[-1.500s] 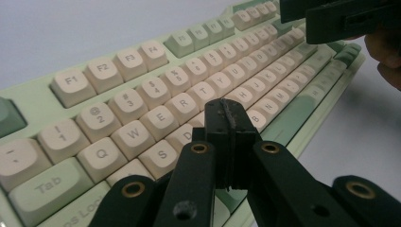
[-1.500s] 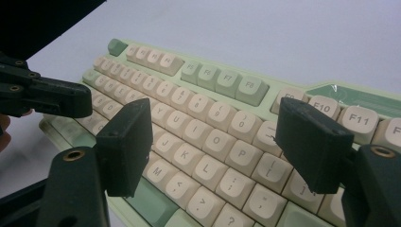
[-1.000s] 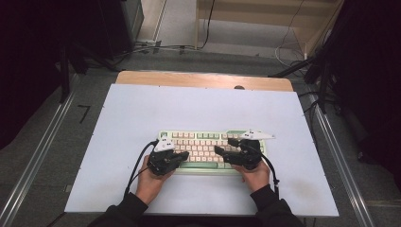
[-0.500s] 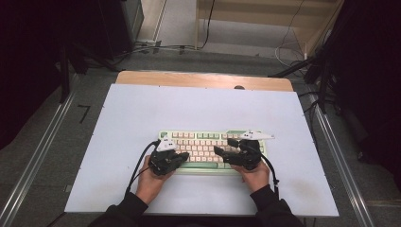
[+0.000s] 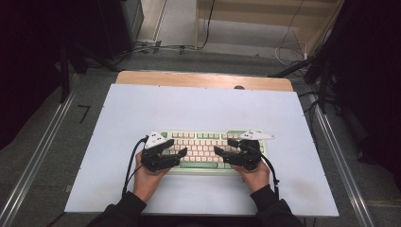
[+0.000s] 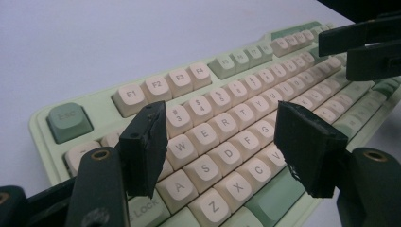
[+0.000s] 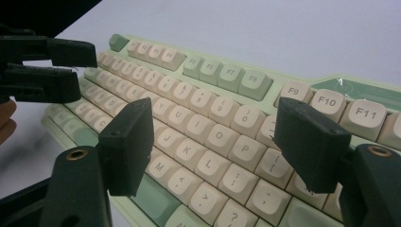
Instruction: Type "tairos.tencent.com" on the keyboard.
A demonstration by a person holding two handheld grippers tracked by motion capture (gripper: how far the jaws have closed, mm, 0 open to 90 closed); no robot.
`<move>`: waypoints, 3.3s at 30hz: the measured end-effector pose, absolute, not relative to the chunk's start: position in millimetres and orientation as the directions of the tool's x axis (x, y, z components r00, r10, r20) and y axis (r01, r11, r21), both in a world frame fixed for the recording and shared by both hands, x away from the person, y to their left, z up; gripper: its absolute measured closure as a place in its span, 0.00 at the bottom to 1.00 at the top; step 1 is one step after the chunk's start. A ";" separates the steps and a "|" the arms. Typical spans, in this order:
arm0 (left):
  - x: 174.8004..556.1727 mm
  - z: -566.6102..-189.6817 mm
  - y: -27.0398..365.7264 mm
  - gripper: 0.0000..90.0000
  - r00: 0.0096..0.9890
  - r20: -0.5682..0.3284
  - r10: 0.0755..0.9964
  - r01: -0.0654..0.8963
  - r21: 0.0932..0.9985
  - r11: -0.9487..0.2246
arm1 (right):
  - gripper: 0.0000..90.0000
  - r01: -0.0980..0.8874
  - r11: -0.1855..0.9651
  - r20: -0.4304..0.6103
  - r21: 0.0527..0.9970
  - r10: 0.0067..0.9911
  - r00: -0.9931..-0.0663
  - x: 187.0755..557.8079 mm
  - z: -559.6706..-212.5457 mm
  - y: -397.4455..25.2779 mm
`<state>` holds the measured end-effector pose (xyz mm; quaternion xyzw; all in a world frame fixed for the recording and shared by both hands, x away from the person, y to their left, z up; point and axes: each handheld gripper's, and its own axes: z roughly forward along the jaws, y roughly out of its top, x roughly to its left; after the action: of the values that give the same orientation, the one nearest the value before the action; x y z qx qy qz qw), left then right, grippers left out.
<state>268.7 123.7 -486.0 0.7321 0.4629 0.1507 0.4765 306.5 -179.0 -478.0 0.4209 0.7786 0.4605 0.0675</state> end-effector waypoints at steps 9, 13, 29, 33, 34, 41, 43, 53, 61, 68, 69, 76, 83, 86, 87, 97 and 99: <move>274.9 -489.4 122.0 0.37 0.503 -0.204 0.840 0.529 0.841 -0.112 | 0.30 0.595 0.220 0.283 0.773 0.720 -0.634 306.8 -478.3 -179.2; 279.0 -491.1 123.6 0.57 0.498 -0.202 0.843 0.511 0.854 -0.097 | 0.30 0.595 0.223 0.280 0.772 0.722 -0.633 307.4 -478.9 -179.2; 288.7 -495.3 111.9 1.00 0.542 -0.202 0.816 0.554 0.816 -0.166 | 0.31 0.599 0.227 0.281 0.768 0.721 -0.634 306.8 -480.5 -177.5; 289.0 -496.0 111.6 1.00 0.542 -0.198 0.817 0.559 0.811 -0.174 | 0.31 0.598 0.229 0.280 0.768 0.719 -0.636 306.3 -480.6 -177.1; 289.2 -496.4 111.5 1.00 0.541 -0.198 0.817 0.561 0.809 -0.175 | 0.31 0.598 0.229 0.281 0.769 0.719 -0.636 306.4 -480.5 -177.1; 289.5 -497.3 110.5 1.00 0.541 -0.197 0.818 0.564 0.806 -0.179 | 0.31 0.598 0.228 0.281 0.769 0.719 -0.636 306.3 -480.4 -177.5; 289.2 -497.7 109.6 1.00 0.542 -0.191 0.818 0.566 0.803 -0.188 | 0.31 0.599 0.227 0.281 0.768 0.720 -0.634 306.6 -480.4 -177.6; 287.7 -491.3 116.8 0.85 0.526 -0.237 0.817 0.556 0.823 -0.119 | 0.31 0.598 0.229 0.279 0.768 0.722 -0.634 307.0 -480.5 -178.2; 280.1 -481.1 131.5 0.48 0.464 -0.231 0.855 0.517 0.854 -0.049 | 0.32 0.596 0.232 0.274 0.769 0.724 -0.634 306.2 -480.1 -178.3; 274.8 -481.4 145.1 0.46 0.426 -0.245 0.871 0.518 0.855 -0.013 | 0.39 0.594 0.240 0.261 0.768 0.730 -0.631 305.1 -480.3 -177.4; 275.0 -481.6 146.1 0.46 0.424 -0.244 0.872 0.521 0.854 -0.014 | 0.41 0.592 0.240 0.257 0.769 0.732 -0.631 304.8 -480.2 -177.2; 276.8 -484.8 145.9 0.42 0.415 -0.239 0.878 0.528 0.849 -0.018 | 0.66 0.580 0.257 0.266 0.773 0.699 -0.664 302.8 -481.0 -175.4; 276.6 -483.8 145.3 0.33 0.410 -0.237 0.881 0.523 0.852 -0.014 | 0.94 0.549 0.328 0.227 0.769 0.662 -0.714 297.9 -483.6 -166.2; 277.1 -484.6 145.2 0.32 0.407 -0.231 0.884 0.527 0.849 -0.021 | 0.97 0.542 0.343 0.223 0.767 0.651 -0.726 297.1 -483.6 -162.1; 277.1 -484.6 145.3 0.32 0.407 -0.229 0.884 0.529 0.848 -0.023 | 0.97 0.540 0.349 0.220 0.766 0.647 -0.730 297.0 -483.5 -161.0; 277.1 -484.7 143.9 0.32 0.414 -0.226 0.882 0.527 0.849 -0.029 | 0.97 0.530 0.381 0.215 0.758 0.620 -0.755 293.5 -486.5 -146.2; 277.1 -484.6 143.4 0.32 0.413 -0.226 0.882 0.525 0.851 -0.028 | 0.97 0.528 0.389 0.212 0.755 0.617 -0.758 292.8 -487.9 -144.2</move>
<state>277.1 143.4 -484.6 0.6921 0.5083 0.1874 0.4770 292.8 -144.2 -487.9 0.3441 0.8318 0.4325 0.0513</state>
